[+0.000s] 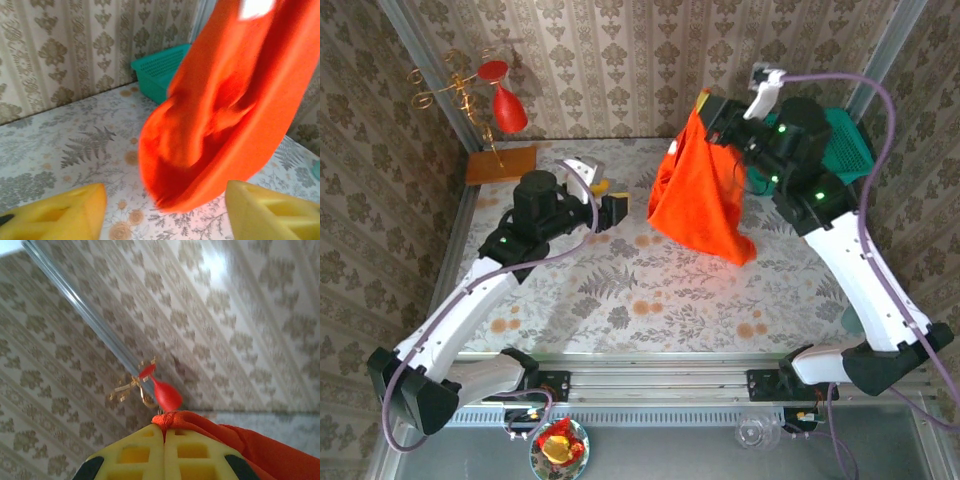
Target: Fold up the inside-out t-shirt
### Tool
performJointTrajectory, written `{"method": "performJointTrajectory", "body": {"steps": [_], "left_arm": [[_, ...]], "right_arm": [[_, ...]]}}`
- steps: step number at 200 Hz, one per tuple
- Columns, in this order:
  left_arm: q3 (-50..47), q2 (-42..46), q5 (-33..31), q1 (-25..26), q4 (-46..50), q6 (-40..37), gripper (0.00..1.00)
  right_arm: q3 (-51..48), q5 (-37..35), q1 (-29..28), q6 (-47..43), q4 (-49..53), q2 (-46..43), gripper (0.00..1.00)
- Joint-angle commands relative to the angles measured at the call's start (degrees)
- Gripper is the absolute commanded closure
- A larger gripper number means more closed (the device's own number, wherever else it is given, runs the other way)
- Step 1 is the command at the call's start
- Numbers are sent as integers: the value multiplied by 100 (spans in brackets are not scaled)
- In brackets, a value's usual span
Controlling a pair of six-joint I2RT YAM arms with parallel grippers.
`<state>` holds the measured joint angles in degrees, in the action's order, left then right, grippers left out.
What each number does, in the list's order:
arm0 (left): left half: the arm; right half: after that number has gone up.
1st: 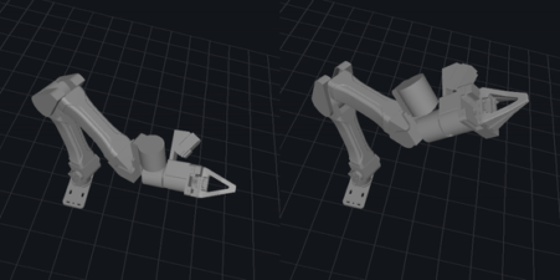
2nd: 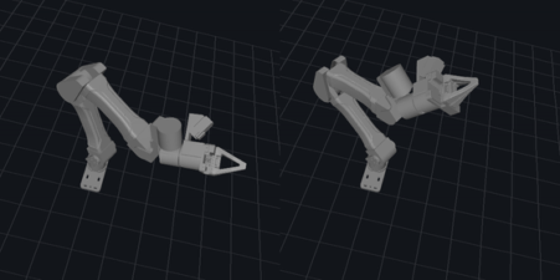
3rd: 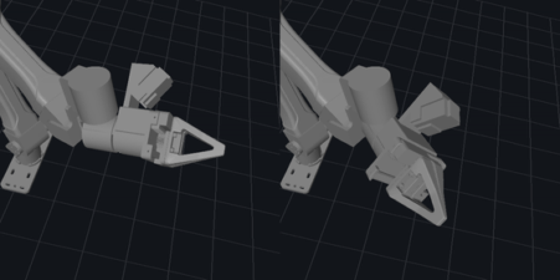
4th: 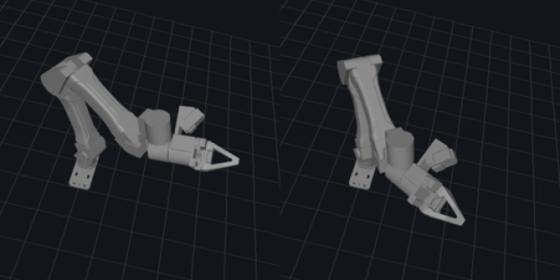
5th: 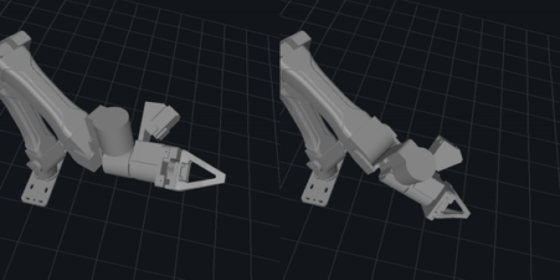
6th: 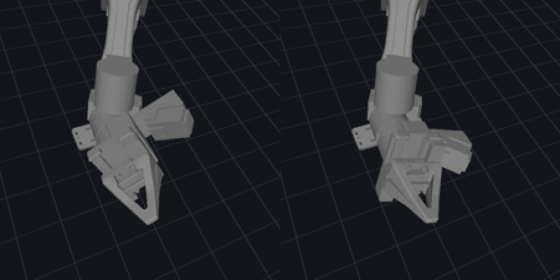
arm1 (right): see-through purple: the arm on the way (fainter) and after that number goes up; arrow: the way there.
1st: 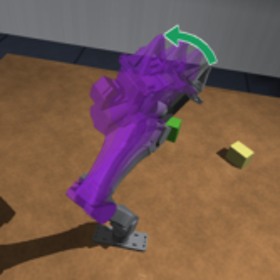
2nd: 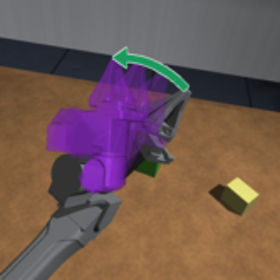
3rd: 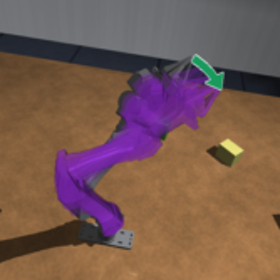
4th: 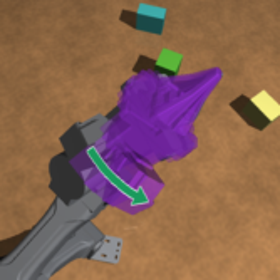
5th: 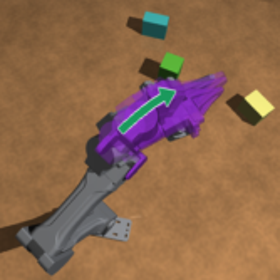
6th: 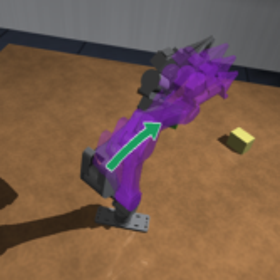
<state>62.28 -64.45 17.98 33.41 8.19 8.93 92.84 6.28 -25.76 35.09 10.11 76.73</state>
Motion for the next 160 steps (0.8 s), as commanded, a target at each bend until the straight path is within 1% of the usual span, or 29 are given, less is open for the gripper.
{"method": "performJointTrajectory", "body": {"steps": [1,20,42,67,82,106,116,126,138,149,160], "left_arm": [[-36,-134,-87,87,-146,3,42],[-130,-243,-227,87,73,13,48],[-354,-410,-238,82,192,110,56],[-604,-771,108,77,75,420,62],[-670,-1068,346,108,34,592,64],[-764,-1531,485,190,41,761,67],[-778,-1749,543,231,42,854,66],[-751,-1961,595,266,52,966,62],[-707,-2170,654,334,41,1062,54],[-622,-2343,571,396,113,1127,42],[-512,-2488,402,474,214,1151,38]], "right_arm": [[-787,262,-60,404,-222,-5,100],[-1739,255,-70,540,-103,-89,100],[-2842,-30,-70,617,86,-267,100],[-3918,-265,-70,707,247,-345,100],[-4464,-260,-70,803,266,-317,100],[-5061,-97,-74,939,33,-324,100],[-5175,-67,-76,962,-8,-364,100],[-5233,-74,-78,972,-4,-412,100],[-5294,-92,-77,991,-8,-491,100],[-5333,-116,-78,991,-15,-568,100],[-5331,-150,-78,991,5,-626,100]]}}
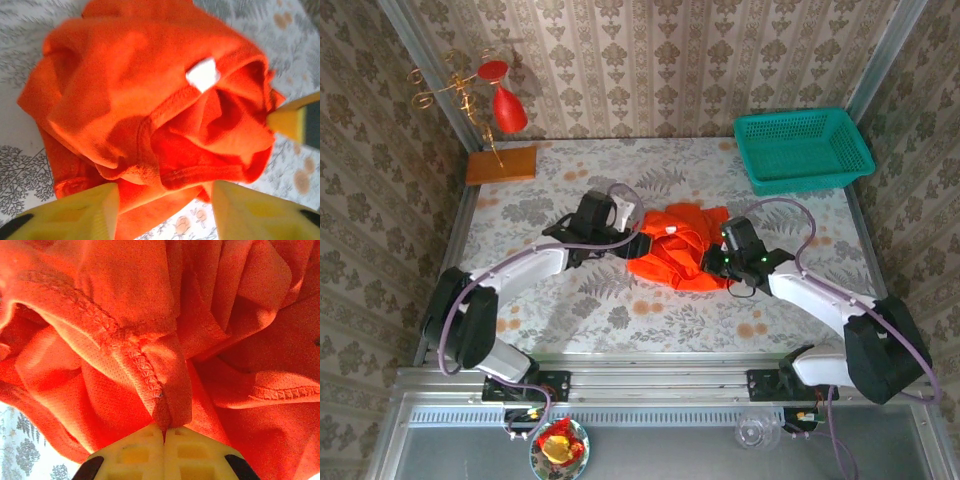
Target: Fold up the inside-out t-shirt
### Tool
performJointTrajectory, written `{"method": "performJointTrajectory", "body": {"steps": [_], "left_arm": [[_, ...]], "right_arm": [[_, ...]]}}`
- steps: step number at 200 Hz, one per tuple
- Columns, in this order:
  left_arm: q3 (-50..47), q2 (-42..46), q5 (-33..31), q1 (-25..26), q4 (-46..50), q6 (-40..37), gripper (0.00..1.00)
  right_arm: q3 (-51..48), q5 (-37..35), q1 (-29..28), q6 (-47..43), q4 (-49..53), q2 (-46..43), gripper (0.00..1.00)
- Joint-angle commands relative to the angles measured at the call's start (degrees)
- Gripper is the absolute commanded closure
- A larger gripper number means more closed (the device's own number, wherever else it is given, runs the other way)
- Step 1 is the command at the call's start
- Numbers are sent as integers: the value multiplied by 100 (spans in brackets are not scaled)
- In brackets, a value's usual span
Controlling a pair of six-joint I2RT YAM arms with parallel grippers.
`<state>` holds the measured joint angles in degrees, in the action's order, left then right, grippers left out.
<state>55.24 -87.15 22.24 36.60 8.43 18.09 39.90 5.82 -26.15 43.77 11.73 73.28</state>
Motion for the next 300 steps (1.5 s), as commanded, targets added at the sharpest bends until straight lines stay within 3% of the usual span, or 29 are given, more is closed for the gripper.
{"method": "performJointTrajectory", "body": {"steps": [1,30,43,61,91,135,177,219,253,300], "left_arm": [[199,-229,-34,164,201,233,38],[636,-679,-364,294,757,106,27],[880,-896,-594,321,1162,24,29],[1130,-1056,-932,329,1494,-7,42],[1284,-1071,-1099,227,1280,50,54],[2100,-1077,-947,137,1627,-222,100],[2597,3,-453,145,1465,-500,100],[3027,1097,338,323,695,-756,100],[3769,1526,896,621,467,-959,100],[4852,1685,843,909,321,-1092,100]], "right_arm": [[-36,-110,-39,123,-155,-284,100],[41,-133,-48,138,-100,-390,100],[91,-159,-48,135,-80,-440,100],[194,-195,-48,97,-66,-534,100],[450,-271,-48,-54,60,-651,100],[968,-583,-48,-389,438,-951,100],[1974,-1323,-39,-1133,858,-1617,100],[2910,-1724,-39,-2210,414,-2468,100],[3623,-1311,-39,-2806,-324,-2791,100],[4671,-586,-39,-3045,-855,-2375,100]]}}
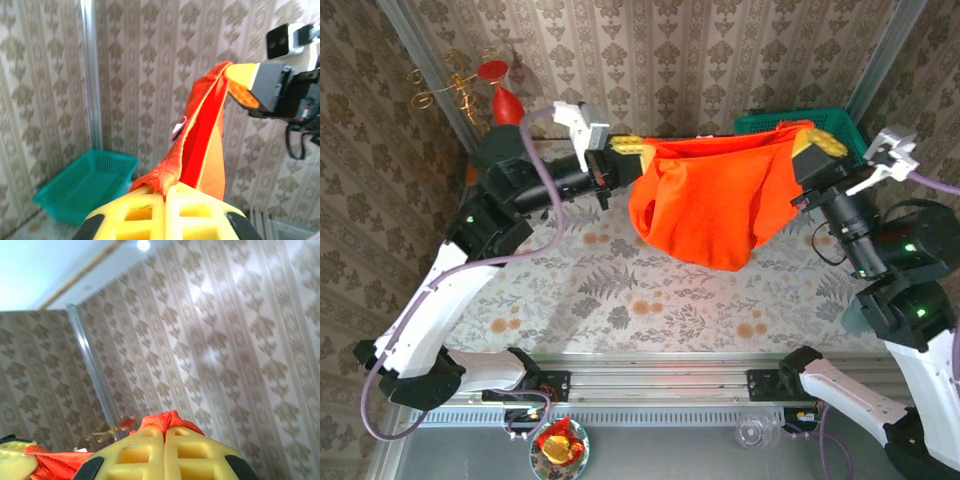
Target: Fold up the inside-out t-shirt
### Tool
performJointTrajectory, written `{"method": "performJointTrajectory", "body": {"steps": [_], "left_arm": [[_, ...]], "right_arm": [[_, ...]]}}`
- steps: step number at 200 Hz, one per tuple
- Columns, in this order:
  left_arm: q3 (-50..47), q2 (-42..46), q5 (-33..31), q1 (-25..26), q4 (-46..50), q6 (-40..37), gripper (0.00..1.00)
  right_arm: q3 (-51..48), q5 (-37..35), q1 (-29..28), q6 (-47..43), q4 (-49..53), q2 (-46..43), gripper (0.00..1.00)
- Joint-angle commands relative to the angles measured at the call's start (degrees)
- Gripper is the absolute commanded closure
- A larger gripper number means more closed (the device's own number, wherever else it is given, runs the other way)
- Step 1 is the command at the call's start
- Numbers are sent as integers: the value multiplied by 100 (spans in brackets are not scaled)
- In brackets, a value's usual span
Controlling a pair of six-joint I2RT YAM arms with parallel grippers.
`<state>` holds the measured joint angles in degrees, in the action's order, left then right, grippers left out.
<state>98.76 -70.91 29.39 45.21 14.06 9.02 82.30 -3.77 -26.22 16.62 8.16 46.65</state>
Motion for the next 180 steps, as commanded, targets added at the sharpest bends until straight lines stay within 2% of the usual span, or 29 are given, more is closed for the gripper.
{"method": "performJointTrajectory", "body": {"steps": [1,15,25,51,67,95,108,126,147,163,180], "left_arm": [[515,61,124,49,-249,-187,100],[662,42,-79,54,-263,-271,100],[723,17,-446,52,-117,-467,100],[742,-157,-2016,-45,543,-1006,100],[619,-351,-2503,-384,897,-934,100],[-193,-664,-2303,-1521,931,-188,100],[-592,-925,-2126,-2110,745,142,100],[-804,-1558,-1846,-2714,504,229,100],[-462,-2570,-1775,-3128,642,89,100],[19,-3214,-1657,-3335,1053,132,75],[192,-3412,-1466,-3348,1210,145,60]], "right_arm": [[455,380,-33,-333,-499,298,100],[653,392,-33,-410,-591,502,100],[758,308,-33,-446,-621,654,100],[913,-48,-33,-579,-632,1144,100],[991,-308,-33,-717,-483,1570,100],[1219,-863,-33,-767,189,2520,100],[1280,-1098,-32,-740,400,2978,95],[1541,-1274,-28,-714,832,3613,76],[1812,-1163,-30,-543,1433,4026,64],[1700,-914,-33,-367,1656,4093,59],[1318,-698,-26,-143,1715,3971,57]]}}
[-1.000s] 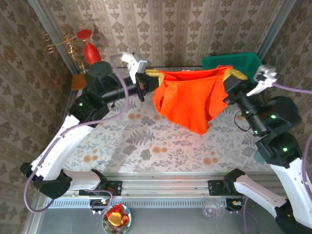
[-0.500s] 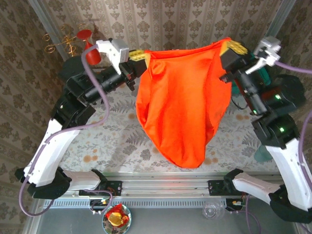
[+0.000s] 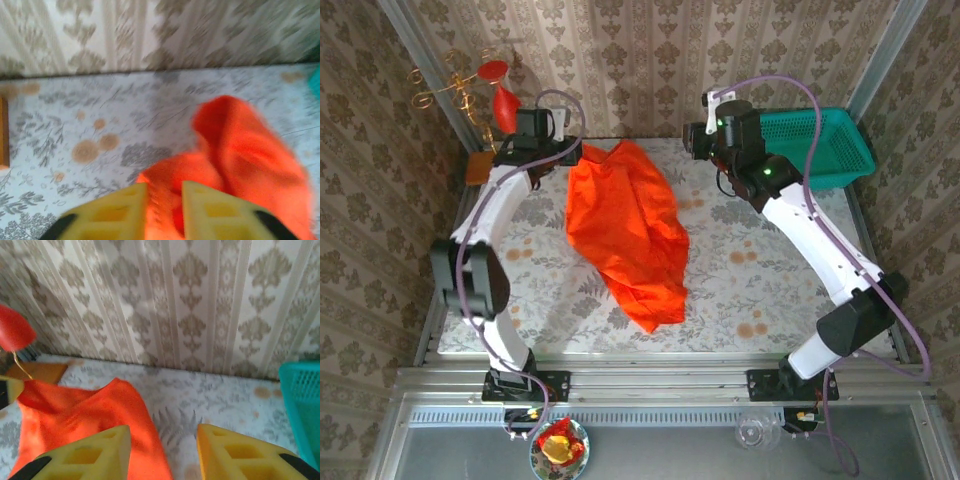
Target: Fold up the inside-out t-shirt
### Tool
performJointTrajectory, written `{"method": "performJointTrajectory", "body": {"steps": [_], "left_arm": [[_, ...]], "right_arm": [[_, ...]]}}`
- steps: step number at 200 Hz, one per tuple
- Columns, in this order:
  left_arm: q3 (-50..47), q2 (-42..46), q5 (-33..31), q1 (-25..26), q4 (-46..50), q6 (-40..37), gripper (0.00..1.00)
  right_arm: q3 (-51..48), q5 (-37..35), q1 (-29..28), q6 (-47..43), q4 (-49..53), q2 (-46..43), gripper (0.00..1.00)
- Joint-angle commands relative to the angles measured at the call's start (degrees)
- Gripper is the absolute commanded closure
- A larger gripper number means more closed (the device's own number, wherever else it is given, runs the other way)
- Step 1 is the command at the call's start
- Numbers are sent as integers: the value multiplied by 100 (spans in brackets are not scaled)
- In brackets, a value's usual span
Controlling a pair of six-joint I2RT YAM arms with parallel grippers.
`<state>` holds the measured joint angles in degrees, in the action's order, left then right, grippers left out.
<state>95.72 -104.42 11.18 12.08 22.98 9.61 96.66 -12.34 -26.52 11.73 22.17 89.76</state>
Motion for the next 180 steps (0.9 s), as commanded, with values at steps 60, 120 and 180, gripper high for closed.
{"method": "performJointTrajectory", "body": {"steps": [60,120,180], "left_arm": [[-338,789,1087,612,524,-17,55],[-1656,1361,270,2589,1363,-347,39],[-2014,402,-69,3613,1914,-1037,28]], "right_arm": [[-1722,911,1,1177,535,-968,57],[-3154,1799,-2,1890,565,-961,60],[-4198,2209,-70,2488,191,-632,63]]}}
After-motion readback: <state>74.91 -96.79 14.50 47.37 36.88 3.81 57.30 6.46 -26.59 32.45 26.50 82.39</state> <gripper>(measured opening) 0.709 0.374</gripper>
